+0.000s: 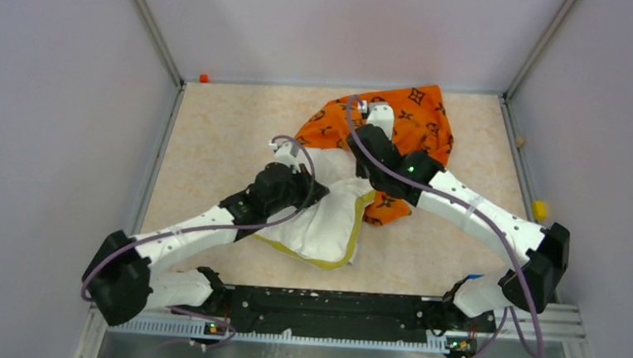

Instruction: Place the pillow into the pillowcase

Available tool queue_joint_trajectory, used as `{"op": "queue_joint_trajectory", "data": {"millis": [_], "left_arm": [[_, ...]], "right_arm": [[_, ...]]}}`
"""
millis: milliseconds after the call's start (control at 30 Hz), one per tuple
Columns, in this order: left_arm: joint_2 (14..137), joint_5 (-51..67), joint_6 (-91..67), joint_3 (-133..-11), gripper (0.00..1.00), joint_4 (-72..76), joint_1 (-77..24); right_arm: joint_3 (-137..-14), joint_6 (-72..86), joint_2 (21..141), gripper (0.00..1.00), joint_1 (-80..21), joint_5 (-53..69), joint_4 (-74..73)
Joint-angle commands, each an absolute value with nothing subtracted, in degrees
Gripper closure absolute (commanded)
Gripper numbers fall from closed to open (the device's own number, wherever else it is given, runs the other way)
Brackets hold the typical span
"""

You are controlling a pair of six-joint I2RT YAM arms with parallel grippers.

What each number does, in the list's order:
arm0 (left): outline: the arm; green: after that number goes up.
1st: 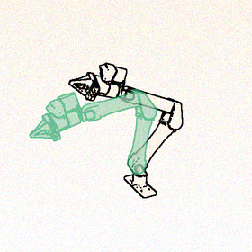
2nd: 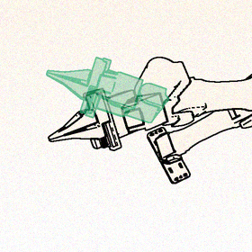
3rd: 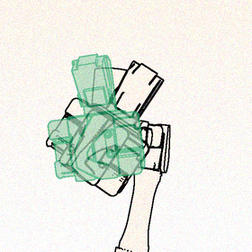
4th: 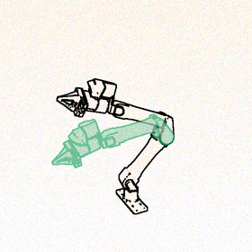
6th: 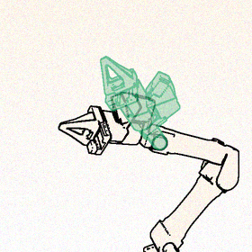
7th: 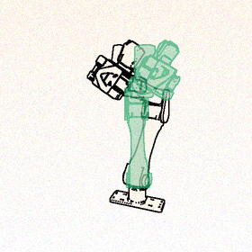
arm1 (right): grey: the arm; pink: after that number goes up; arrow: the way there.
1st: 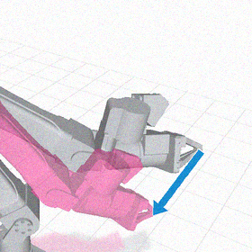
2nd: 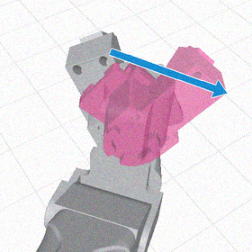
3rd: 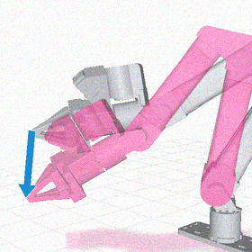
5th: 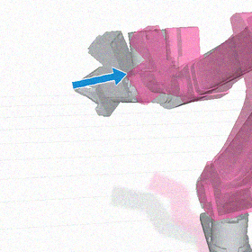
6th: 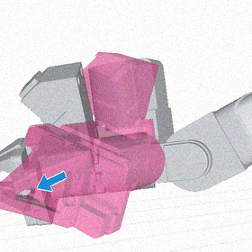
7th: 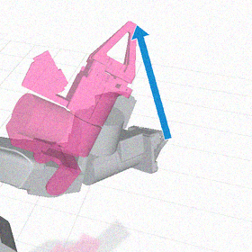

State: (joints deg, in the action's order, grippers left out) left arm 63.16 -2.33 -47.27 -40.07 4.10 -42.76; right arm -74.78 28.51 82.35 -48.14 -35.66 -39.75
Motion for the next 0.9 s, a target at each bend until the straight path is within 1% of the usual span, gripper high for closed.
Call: {"op": "queue_joint_trajectory", "data": {"millis": [0,100,167,200,267,367,433,467,500,567,633,700,767,867], "left_arm": [[69.72,-1.21,-49.09,-38.4,1.0,16.59,-45.73],[66.31,-4.0,-46.97,-38.44,1.0,17.32,-45.84],[63.74,-7.78,-45.38,-38.41,1.0,20.29,-45.79],[63.44,-8.18,-44.82,-38.75,1.0,22.44,-45.48],[64.48,-7.55,-43.84,-40.63,1.0,25.44,-44.92],[69.19,-3.97,-44.75,-44.24,1.0,22.7,-45.6],[71.36,-3.13,-45.48,-44.28,1.0,21.66,-46.25],[71.11,-3.84,-45.57,-43.12,1.0,21.69,-46.32],[70.65,-5.71,-45.63,-41.92,1.0,20.95,-46.37],[69.76,-7.93,-46.09,-39.87,1.0,21.13,-45.65],[67.96,-6.97,-45.87,-38.62,1.0,23.1,-43.64],[65.19,-7.51,-43.64,-38.41,1.0,24.93,-42.05],[62.4,-8.39,-41.89,-39.38,1.0,24.13,-39.99],[58.34,-9.51,-39.41,-39.72,1.0,20.81,-38.01]], "right_arm": [[-83.12,29.76,80.72,1.0,-52.27,-33.47,-40.81],[-76.39,30.75,78.71,1.0,-47.59,-29.29,-39.95],[-75.8,31.22,79.94,1.0,-47.74,-27.26,-41.03],[-76.8,31.21,80.95,1.0,-49.1,-26.93,-41.57],[-81.33,30.74,82.74,1.0,-53.19,-30.89,-44.09],[-88.03,29.71,82.72,1.0,-53.71,-34.13,-47.08],[-89.57,28.58,81.27,1.0,-50.38,-34.36,-47.48],[-89.11,28.64,80.31,1.0,-46.61,-32.63,-47.06],[-87.43,28.58,79.29,1.0,-44.5,-30.13,-45.32],[-83.23,29.07,79.23,1.0,-43.52,-26.18,-42.62],[-80.15,31.31,82.04,1.0,-46.89,-24.61,-42.19],[-76.81,33.33,84.52,1.0,-52.91,-23.25,-38.78],[-76.28,34.44,87.53,1.0,-57.07,-21.33,-36.48],[-78.16,33.45,89.58,1.0,-56.57,-21.98,-37.29]]}}
